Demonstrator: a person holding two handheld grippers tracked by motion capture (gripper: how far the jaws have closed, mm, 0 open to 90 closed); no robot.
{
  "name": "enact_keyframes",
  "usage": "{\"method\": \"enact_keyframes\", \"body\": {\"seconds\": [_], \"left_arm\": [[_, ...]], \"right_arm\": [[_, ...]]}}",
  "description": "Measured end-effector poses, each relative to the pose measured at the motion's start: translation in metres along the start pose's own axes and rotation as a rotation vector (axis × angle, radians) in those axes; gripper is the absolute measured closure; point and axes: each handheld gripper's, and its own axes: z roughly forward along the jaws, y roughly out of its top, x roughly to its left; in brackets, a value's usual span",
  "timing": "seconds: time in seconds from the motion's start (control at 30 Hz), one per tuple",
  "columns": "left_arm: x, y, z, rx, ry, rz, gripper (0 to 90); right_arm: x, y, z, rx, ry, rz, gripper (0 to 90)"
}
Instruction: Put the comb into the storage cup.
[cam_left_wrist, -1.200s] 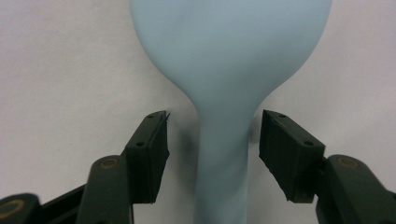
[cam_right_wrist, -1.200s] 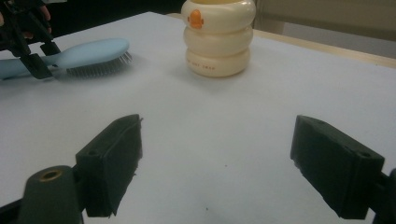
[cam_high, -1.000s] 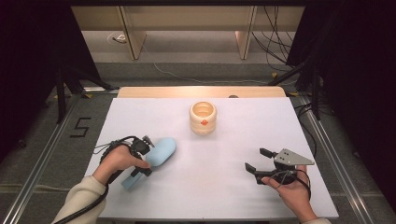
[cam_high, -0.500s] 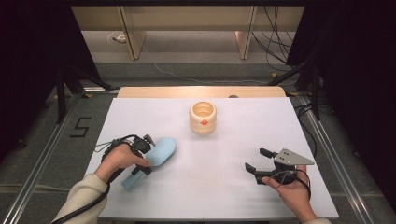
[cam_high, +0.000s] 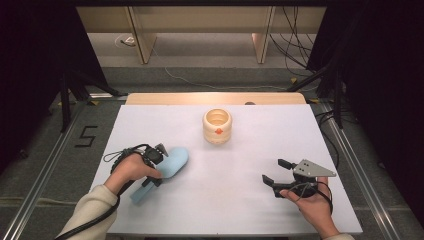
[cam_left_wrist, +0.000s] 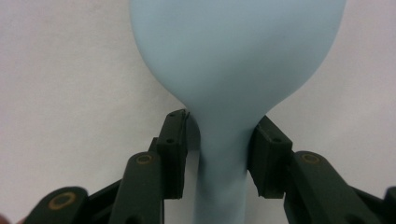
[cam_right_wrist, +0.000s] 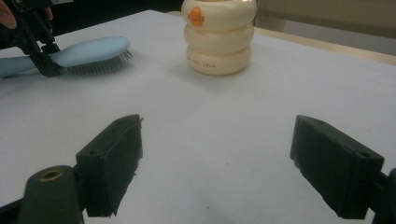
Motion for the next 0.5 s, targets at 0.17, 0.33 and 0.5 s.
{"method": "enact_keyframes", "body": {"seconds": [0.17,0.33,0.5], "left_arm": [[-0.0036,0.0005,0.0000,0.003,0.012,-0.002,66.9],[-0.0065,0.0005,0.0003,0.005,0.024,-0.002,68.1],[-0.0094,0.0006,0.0003,0.007,0.037,0.005,68.9]], "right_arm": [[-0.0002,-0.0003,0.0002,0.003,0.001,-0.001,17.9],[-0.0002,-0.0003,0.0002,0.003,0.001,0.000,17.9],[-0.0003,-0.0004,0.0002,0.004,0.001,0.000,17.8]]}}
